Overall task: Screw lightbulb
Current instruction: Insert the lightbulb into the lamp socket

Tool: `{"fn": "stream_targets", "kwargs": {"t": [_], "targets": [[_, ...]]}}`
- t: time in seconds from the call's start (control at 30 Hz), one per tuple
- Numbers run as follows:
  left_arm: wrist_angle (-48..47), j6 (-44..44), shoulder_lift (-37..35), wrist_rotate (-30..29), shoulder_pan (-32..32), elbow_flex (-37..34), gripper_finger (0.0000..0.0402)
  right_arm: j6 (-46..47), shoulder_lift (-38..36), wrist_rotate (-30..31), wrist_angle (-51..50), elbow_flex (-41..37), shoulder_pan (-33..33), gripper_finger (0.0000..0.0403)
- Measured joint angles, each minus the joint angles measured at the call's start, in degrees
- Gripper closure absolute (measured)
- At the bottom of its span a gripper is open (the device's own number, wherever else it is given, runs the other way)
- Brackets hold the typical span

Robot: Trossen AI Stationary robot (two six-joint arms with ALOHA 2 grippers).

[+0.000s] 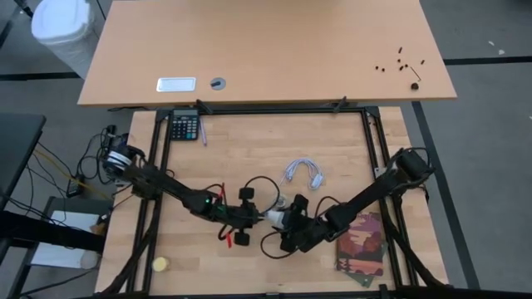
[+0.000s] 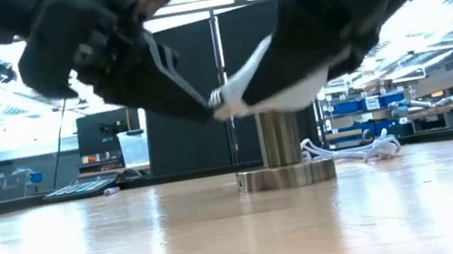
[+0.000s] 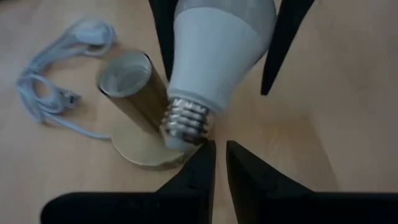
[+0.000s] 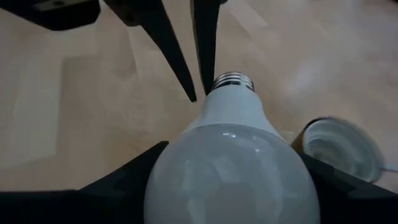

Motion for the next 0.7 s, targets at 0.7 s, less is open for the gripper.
{"fn": "stream_targets", "kwargs": {"t": [0.7], "targets": [[4.66, 11.41, -5.14, -9.10, 3.35, 0.00, 0.0355, -1.48, -13.98, -21.20, -15.89, 0.09, -10.40, 0.0126]]}}
